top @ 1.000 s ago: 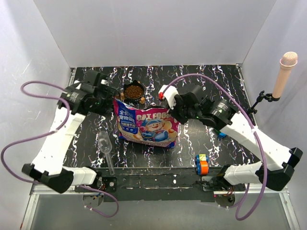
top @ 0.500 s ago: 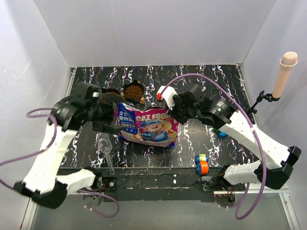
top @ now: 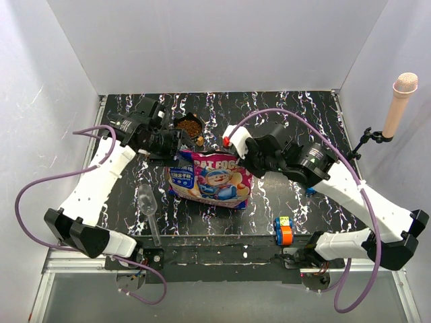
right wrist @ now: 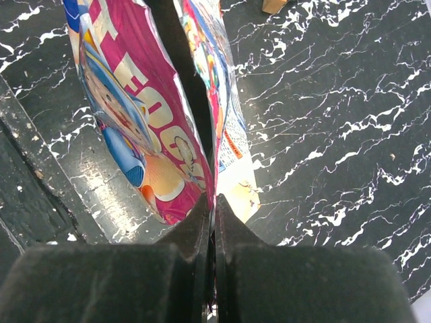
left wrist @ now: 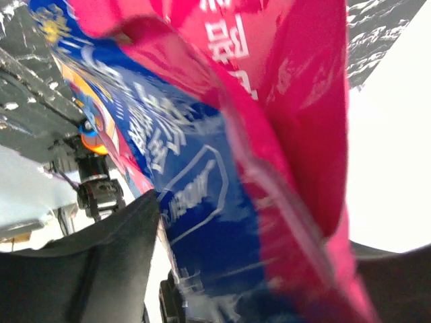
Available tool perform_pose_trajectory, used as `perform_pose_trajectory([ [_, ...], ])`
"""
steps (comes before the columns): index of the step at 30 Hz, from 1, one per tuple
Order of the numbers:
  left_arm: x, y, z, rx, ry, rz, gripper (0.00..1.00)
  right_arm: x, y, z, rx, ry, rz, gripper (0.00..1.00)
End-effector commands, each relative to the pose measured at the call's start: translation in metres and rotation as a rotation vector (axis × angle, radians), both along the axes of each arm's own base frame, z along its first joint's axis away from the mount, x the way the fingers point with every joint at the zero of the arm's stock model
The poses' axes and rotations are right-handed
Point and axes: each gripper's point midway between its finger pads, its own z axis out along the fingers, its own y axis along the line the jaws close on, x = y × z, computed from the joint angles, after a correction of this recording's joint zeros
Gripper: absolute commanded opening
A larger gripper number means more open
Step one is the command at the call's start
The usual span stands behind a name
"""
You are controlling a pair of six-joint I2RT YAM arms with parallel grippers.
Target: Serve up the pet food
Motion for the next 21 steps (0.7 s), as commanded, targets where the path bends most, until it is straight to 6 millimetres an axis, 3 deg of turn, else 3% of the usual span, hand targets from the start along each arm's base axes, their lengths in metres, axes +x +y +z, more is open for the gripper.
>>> perform_pose_trajectory([
  [1,-0.015,0.051,-0.011,0.188,0.011,0.165,0.40,-0.007,-0.031,0.027,0.037,-0.097,-0.079,0.01],
  [2,-0.011,0.056,-0.011,0.195,-0.023,0.181,0.33,-0.014,-0.031,0.028,0.065,-0.086,-0.071,0.01],
  [6,-0.001,0.054,-0.015,0.151,-0.085,0.197,0.25,-0.043,-0.007,0.027,0.200,-0.002,0.046,0.01],
  [7,-0.002,0.052,-0.017,0.137,-0.086,0.191,0.21,-0.045,0.001,0.025,0.213,0.011,0.067,0.12],
  [9,-0.003,0.049,-0.017,0.118,-0.084,0.187,0.10,-0.040,0.014,0.025,0.207,0.022,0.069,0.37],
  [12,-0.005,0.048,-0.012,0.102,-0.086,0.184,0.01,-0.026,0.036,0.040,0.225,0.010,0.062,0.56],
  [17,-0.003,0.046,-0.001,0.083,-0.092,0.187,0.00,-0.011,0.082,0.052,0.228,-0.038,0.132,0.64],
  [21,-0.004,0.045,0.006,0.062,-0.090,0.199,0.00,-0.001,0.112,0.043,0.137,-0.084,0.165,0.67],
])
